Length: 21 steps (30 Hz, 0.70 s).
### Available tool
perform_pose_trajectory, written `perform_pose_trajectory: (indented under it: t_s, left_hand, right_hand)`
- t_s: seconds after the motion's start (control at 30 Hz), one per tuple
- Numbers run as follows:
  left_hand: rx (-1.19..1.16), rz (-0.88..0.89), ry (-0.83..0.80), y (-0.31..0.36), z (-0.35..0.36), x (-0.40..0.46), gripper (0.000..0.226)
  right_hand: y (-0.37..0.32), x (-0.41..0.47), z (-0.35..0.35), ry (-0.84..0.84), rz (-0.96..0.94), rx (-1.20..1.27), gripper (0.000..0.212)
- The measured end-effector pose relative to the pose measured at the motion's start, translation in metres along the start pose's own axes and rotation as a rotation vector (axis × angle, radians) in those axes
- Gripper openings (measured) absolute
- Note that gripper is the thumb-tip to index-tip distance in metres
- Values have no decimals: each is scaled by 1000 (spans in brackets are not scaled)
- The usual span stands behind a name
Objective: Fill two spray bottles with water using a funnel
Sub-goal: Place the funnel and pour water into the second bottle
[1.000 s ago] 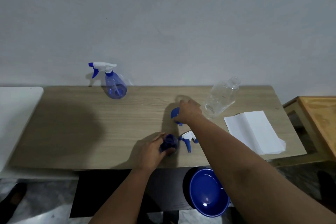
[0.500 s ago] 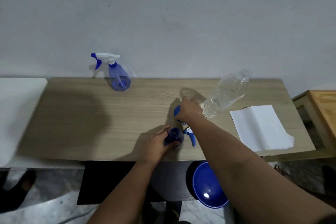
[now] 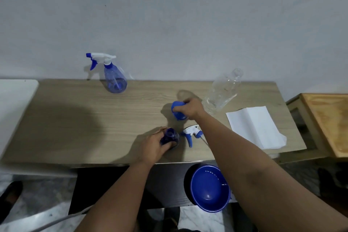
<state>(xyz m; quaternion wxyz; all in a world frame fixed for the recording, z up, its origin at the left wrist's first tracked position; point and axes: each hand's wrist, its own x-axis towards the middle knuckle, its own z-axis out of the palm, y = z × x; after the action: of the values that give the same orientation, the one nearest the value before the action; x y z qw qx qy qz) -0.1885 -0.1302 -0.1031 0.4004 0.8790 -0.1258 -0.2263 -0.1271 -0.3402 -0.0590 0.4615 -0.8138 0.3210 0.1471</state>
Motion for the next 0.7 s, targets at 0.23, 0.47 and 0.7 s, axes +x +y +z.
perform_pose_trajectory:
  t_s: [0.23, 0.47, 0.7]
  left_hand:
    - [-119, -85, -7, 17, 0, -5, 32]
    - [-133, -128, 48, 24, 4, -13, 31]
    - [-97, -199, 59, 32, 4, -16, 20]
  right_hand:
    - [-22, -54, -29, -224, -24, 405, 66]
    - [-10, -99, -19, -61, -297, 362, 56]
    - [28, -118, 8, 42, -466, 453, 53]
